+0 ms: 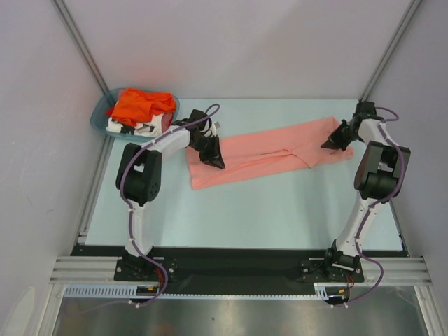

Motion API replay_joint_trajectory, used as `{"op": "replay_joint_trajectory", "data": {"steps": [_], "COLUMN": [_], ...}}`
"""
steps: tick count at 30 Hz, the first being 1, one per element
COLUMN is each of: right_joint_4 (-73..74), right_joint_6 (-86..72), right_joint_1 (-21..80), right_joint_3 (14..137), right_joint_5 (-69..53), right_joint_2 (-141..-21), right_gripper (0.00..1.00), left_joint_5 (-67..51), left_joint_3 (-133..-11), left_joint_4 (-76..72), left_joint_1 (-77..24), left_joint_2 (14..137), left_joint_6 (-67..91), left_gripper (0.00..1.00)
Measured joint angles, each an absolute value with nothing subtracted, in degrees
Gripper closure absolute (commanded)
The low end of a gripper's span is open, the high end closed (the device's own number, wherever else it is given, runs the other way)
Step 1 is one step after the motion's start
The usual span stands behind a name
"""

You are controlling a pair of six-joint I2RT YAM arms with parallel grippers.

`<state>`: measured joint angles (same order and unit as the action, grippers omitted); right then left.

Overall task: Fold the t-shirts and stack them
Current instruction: Fold the tshirt

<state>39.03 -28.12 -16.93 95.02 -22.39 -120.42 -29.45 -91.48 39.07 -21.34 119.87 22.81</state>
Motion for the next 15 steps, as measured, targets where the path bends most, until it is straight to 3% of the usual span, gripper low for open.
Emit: {"op": "replay_joint_trajectory", "data": {"steps": [9, 15], "right_joint_4": [34.68, 32.86], "right_joint_6": [-32.75, -34.26], "right_joint_1": [-1.37, 1.32], "right_joint_3": [87.0, 86.65], "right_joint_5": [-20.1, -18.83], "right_joint_2": [-115.81, -116.09], "right_gripper": [1.0, 1.0], "left_joint_5": [-28.01, -25.89], "left_joint_3": [-91.55, -92.97], "left_joint_4": [39.42, 41.15], "left_joint_1": [-21.63, -21.63], "left_joint_2": [121.56, 122.58], "left_joint_6": [23.07, 22.94], "left_gripper": [0.87, 0.87]}}
